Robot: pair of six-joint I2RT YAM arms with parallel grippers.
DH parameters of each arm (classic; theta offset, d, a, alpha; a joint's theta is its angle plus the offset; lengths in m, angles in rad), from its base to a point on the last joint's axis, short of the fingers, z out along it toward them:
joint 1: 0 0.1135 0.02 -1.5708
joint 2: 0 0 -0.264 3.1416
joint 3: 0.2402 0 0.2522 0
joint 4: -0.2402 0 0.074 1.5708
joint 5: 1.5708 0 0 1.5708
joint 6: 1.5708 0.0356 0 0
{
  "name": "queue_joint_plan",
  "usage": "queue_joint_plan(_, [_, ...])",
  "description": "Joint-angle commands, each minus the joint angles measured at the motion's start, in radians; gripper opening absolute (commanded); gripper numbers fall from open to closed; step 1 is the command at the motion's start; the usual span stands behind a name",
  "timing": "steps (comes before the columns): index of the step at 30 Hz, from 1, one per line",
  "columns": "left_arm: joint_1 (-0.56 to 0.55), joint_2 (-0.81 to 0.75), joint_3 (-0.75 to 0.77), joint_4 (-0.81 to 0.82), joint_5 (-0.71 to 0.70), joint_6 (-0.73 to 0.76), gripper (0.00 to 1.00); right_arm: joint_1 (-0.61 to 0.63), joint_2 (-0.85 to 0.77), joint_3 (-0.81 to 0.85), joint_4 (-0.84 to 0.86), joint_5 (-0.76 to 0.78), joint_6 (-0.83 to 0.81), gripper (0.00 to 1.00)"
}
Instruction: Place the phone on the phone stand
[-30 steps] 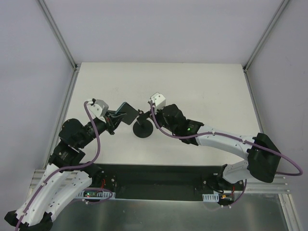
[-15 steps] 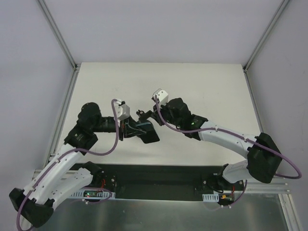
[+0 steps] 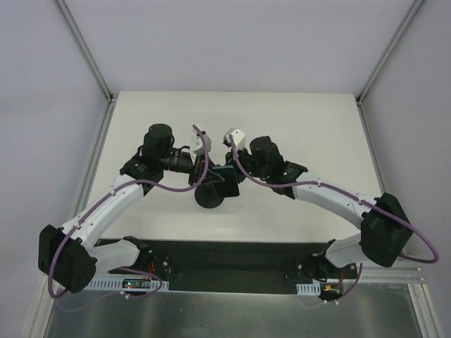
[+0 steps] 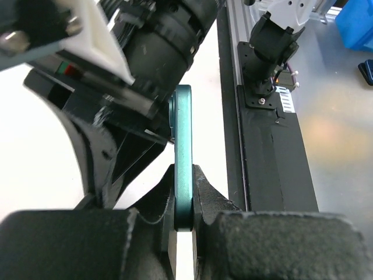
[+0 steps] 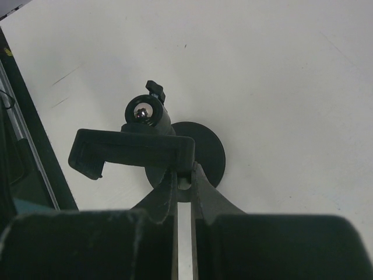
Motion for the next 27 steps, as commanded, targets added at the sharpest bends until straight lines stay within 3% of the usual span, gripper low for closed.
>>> queue_joint_plan(1, [0.069, 0.018, 0.069, 0.057, 0.079, 0.038, 0.0, -0.019, -0.011, 0.058, 0.031, -0.18, -0.012, 0.01])
queue_joint_plan(8, [0.075, 0.105, 0.084, 0.076, 0.113, -0.005, 0.0, -0.057, 0.01, 0.078, 0.03, -0.362, -0.027, 0.01])
queue_joint_plan(27, [0.107, 0.144, 0.075, 0.101, 0.122, -0.038, 0.0, -0.114, 0.055, 0.112, 0.033, -0.597, -0.055, 0.0])
